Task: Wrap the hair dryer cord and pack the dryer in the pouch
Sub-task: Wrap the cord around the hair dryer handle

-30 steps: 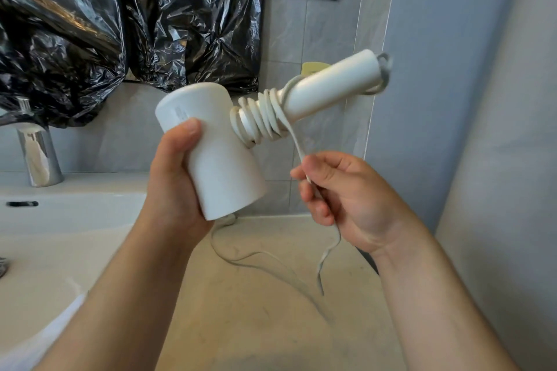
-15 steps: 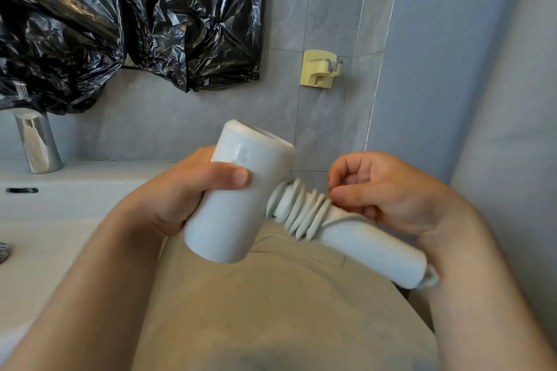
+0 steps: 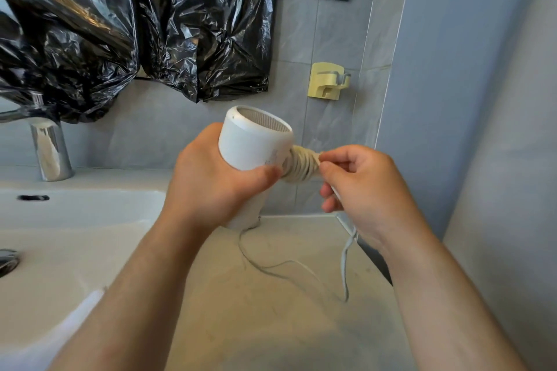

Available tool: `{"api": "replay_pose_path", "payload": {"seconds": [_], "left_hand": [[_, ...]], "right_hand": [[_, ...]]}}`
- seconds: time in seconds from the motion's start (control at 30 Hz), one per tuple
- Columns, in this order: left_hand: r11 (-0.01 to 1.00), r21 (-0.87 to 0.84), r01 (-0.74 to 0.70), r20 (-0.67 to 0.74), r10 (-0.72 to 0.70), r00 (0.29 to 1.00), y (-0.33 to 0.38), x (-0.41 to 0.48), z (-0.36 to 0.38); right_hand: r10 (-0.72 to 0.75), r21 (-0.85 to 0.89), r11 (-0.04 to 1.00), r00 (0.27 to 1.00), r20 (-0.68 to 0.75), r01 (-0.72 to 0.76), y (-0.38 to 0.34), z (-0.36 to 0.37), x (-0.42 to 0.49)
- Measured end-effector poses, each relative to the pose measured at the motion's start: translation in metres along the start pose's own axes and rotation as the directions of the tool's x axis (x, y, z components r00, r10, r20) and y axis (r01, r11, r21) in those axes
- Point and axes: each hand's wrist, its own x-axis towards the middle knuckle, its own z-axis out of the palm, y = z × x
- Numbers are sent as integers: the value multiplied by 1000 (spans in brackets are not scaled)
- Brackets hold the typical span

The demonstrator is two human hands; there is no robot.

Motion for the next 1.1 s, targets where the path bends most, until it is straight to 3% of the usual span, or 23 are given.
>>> {"api": "replay_pose_path", "payload": {"seconds": [0.1, 0.23, 0.3, 0.37, 0.43, 0.5, 0.6, 0.73, 0.87, 1.0, 1.1], "left_hand": [[989, -146, 30, -54, -38, 998, 2, -2, 3], [914, -382, 138, -99, -189, 977, -1, -2, 10], [771, -589, 241, -31, -320, 947, -1, -2, 10], [565, -761, 318, 125, -354, 927, -3, 0, 4], [420, -834, 357, 251, -288, 924, -9, 3, -4], [371, -828, 421, 384, -172, 907, -12, 4, -9], [422, -725, 545, 583, -48, 811, -10, 2, -14], [501, -610, 614, 691, -44, 722, -5, 2, -27], [639, -500, 584, 721, -65, 689, 5, -1, -41], [877, -339, 340, 607, -73, 792, 12, 3, -51], [978, -132, 164, 527, -71, 847, 19, 2, -47]], "right_hand": [[19, 256, 966, 1000, 16, -22, -5, 1, -2], [-38, 443, 895, 981, 192, -52, -7, -7, -5], [-73, 493, 867, 956, 285, -81, -7, -10, -6], [-99, 544, 830, 929, 356, -120, -4, -8, -7], [-114, 548, 823, 903, 414, -147, 0, -5, -6], [-118, 495, 857, 877, 466, -147, 6, -7, -3], [-116, 456, 874, 839, 532, -168, 17, -16, 0], [-38, 513, 811, 849, 527, -281, 25, -26, 6], [-73, 305, 936, 751, 657, -176, 13, -36, 12], [21, 166, 978, 856, 516, -123, 17, -32, 7], [31, -19, 999, 910, 415, -26, 17, -23, 6]]}}
